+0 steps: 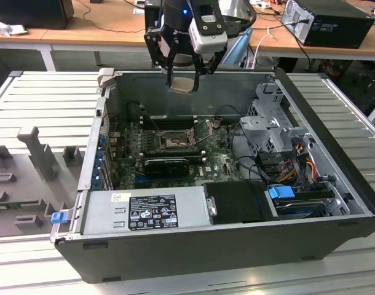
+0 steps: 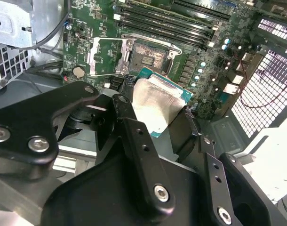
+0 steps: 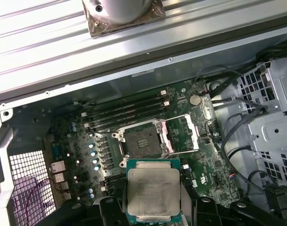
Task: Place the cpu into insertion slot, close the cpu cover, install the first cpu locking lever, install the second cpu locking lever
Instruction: 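Place the cpu into insertion slot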
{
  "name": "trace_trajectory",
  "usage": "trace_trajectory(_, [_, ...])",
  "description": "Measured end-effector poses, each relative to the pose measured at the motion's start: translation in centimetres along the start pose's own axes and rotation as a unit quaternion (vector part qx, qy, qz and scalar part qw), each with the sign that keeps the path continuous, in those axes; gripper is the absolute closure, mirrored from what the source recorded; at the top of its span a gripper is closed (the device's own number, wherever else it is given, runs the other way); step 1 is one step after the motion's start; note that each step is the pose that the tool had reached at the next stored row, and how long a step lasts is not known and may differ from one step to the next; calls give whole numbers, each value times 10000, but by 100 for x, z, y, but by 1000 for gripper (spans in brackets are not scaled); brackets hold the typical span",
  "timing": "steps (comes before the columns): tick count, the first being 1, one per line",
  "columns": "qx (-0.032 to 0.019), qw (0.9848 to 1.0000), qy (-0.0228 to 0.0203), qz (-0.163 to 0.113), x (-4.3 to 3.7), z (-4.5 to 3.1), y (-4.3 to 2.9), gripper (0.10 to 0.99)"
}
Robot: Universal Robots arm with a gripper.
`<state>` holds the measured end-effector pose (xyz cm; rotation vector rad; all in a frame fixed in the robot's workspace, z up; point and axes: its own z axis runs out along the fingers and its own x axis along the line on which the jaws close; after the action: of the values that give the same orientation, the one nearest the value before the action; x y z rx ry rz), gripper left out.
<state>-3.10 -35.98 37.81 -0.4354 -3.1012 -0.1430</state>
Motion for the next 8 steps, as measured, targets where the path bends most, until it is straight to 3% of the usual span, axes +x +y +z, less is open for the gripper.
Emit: trace_trajectory(8, [-3,9999,-12,130,0,0,0,545])
